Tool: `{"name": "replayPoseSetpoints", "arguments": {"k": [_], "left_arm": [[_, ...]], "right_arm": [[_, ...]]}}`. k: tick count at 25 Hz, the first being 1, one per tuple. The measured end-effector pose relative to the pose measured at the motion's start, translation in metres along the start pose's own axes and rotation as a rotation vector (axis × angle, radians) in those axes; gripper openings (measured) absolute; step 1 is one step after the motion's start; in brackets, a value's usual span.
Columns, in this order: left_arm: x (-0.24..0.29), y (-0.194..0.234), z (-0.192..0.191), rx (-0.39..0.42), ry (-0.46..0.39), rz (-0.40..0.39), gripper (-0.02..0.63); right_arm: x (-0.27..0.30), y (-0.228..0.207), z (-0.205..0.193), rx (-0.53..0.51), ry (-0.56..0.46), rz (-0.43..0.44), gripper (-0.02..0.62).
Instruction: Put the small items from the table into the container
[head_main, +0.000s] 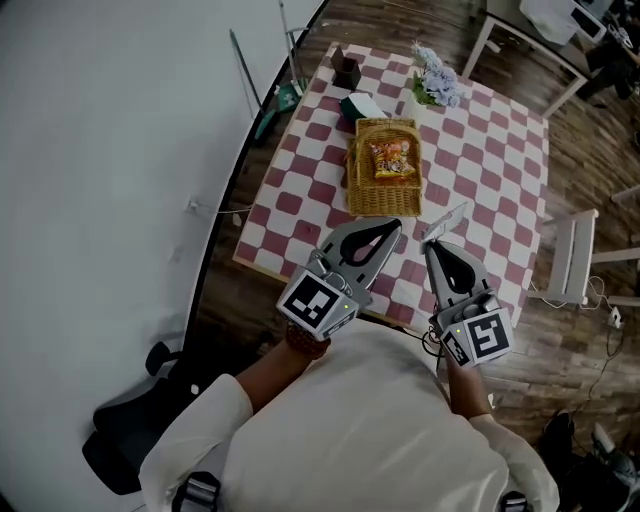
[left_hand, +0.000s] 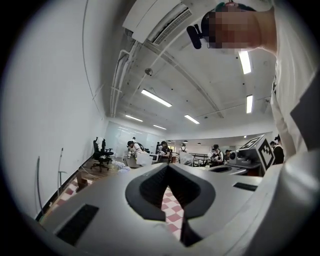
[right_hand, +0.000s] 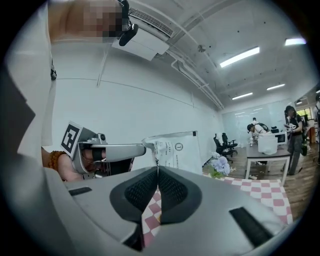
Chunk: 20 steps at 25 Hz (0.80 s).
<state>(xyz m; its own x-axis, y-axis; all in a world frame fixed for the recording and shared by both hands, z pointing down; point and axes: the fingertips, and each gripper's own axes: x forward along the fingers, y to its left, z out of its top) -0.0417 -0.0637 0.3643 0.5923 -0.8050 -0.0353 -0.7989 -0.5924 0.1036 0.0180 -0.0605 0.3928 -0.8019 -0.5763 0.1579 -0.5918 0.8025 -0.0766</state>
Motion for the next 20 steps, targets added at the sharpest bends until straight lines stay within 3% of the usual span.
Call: {"name": "replayPoseSetpoints", "arguments": {"k": [4,13,20], "left_arm": [[-0.013,0.01,-0.001,-0.006,0.0,0.043,0.029],[-0.009,0.044,-0.008,0.002,0.026,0.05,0.029],[0.005,0.089,-0.038,0.01,0.083,0.071,0.029]], "right_arm": [[0.011,0.009,-0.002,-0.005,0.013,0.039,0.026],[0.042,0.002,0.0,-0.025,0.05,0.076,0.026],[0.101,-0.023,-0.036,-0.038,0.149,0.107,0.026]]}}
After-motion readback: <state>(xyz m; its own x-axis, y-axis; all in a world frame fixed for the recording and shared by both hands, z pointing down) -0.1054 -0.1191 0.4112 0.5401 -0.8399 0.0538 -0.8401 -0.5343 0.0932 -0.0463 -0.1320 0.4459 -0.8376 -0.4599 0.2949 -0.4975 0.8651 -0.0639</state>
